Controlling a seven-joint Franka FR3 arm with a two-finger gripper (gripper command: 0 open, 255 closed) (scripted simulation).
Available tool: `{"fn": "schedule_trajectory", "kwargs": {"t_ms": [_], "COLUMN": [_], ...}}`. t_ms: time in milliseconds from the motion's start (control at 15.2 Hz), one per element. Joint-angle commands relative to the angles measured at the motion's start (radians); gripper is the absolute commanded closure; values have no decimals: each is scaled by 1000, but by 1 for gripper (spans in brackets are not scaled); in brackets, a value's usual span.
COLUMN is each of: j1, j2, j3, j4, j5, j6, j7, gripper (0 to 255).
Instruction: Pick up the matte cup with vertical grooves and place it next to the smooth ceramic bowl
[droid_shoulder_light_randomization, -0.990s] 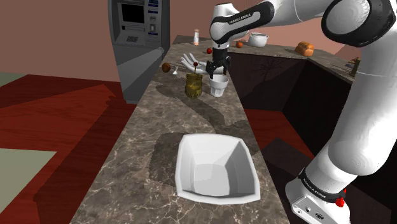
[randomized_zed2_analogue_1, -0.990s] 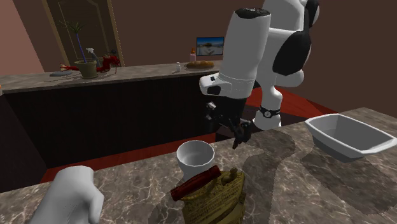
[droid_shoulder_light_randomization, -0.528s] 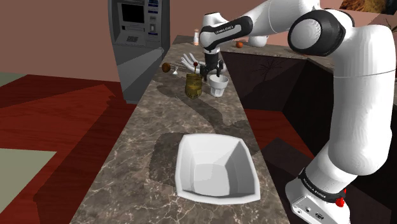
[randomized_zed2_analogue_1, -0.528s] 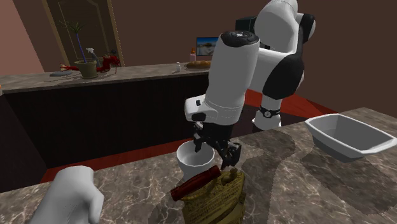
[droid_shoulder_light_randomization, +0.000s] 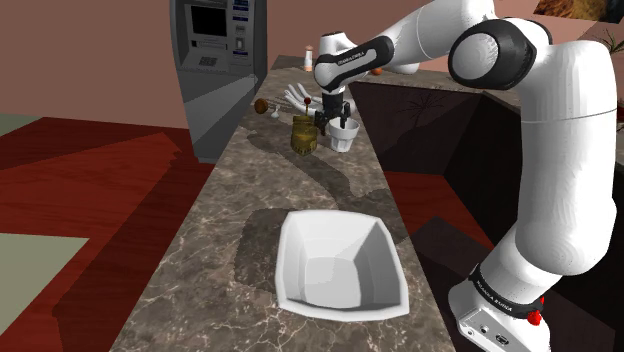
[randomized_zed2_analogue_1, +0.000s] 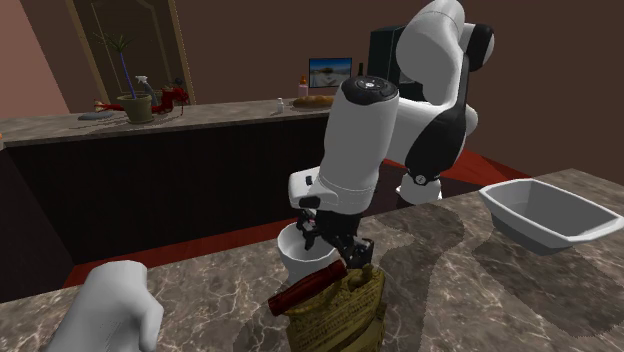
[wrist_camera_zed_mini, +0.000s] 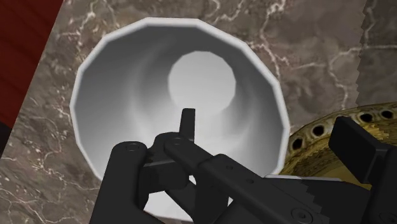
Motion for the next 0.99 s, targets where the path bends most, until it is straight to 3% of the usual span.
{"fn": "schedule_trajectory", "kwargs": {"t_ms": [0,264,330,924], "j1": [0,0,0,0], "j2": [1,1,1,1], "j3": [0,0,0,0], "j4": [0,0,0,0], "j5": [0,0,0,0], "j6": [1,1,1,1], "j7": [0,0,0,0], "gripper": [0,0,255,255]}}
